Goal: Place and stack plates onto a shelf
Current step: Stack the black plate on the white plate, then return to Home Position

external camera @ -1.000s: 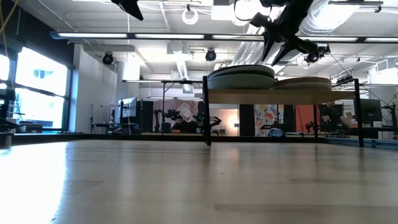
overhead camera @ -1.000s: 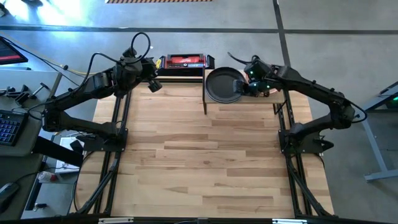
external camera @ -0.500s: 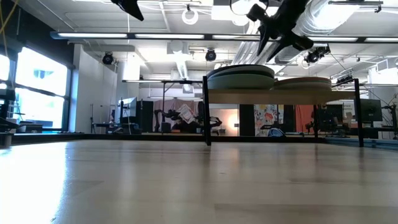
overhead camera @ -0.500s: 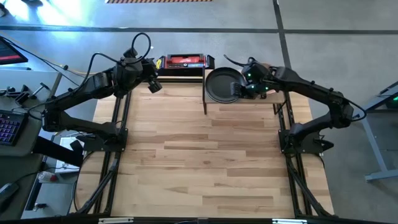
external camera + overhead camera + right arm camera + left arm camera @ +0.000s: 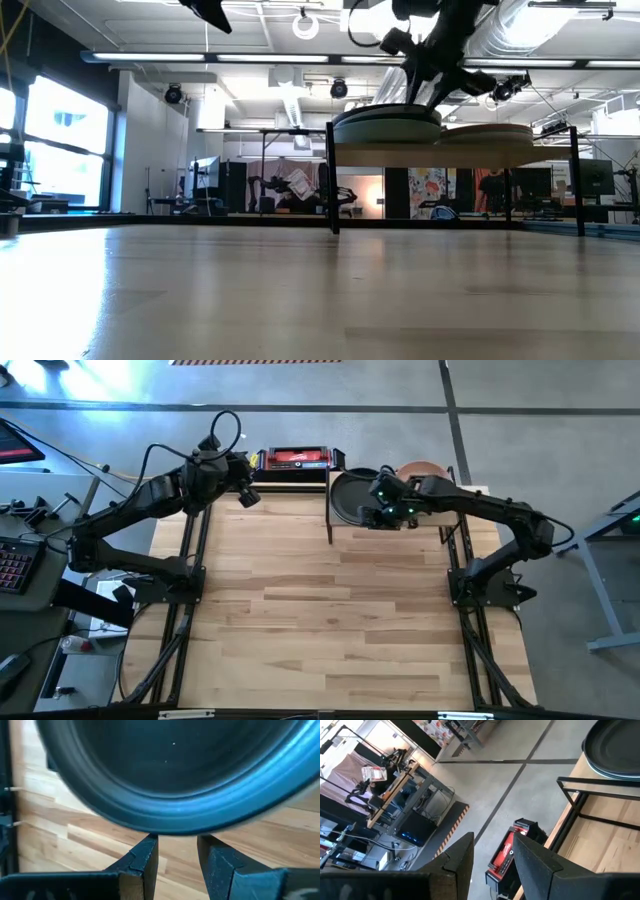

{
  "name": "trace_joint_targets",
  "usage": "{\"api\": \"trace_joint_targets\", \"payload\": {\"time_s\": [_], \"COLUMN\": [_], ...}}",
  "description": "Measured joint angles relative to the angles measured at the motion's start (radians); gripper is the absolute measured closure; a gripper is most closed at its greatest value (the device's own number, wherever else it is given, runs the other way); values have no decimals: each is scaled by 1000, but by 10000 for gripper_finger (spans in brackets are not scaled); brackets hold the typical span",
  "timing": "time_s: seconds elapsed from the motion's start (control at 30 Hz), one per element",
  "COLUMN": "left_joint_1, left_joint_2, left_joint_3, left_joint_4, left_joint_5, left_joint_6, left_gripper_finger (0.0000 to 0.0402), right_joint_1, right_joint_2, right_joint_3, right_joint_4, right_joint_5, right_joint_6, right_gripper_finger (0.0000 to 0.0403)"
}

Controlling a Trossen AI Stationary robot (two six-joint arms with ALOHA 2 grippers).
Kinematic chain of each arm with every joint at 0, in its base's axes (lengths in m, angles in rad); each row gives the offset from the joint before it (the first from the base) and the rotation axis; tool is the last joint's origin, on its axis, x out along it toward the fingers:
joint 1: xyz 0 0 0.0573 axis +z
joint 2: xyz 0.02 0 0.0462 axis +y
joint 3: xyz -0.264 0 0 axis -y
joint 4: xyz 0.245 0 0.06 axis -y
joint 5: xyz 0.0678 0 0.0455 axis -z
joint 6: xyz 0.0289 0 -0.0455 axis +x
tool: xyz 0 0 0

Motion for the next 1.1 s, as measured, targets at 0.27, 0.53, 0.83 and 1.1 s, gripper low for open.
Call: {"api": "trace_joint_targets", "payload": {"time_s": [0.27,0.53,0.83,1.1], "left_joint_1": [42,66,106,138], "left_joint_2": [0,0,0,-21], "left_joint_3": [0,0,0,-93], "left_joint_4": [-1,-58,-235,-241], "left_joint_5": [20,20,224,375], "left_joint_6": [0,-46,-319,-489], "left_gripper_finger": [275,275,275,275], "right_joint_1": [-26,-51,10,47], "right_joint_2": [18,18,17,-66], "right_joint_3": [0,9,76,79], "right_joint_4": [41,70,74,61], "right_joint_5": [34,17,39,149], "right_joint_6": [-16,-67,-280,-445], "right_gripper_finger": [289,289,289,289]}}
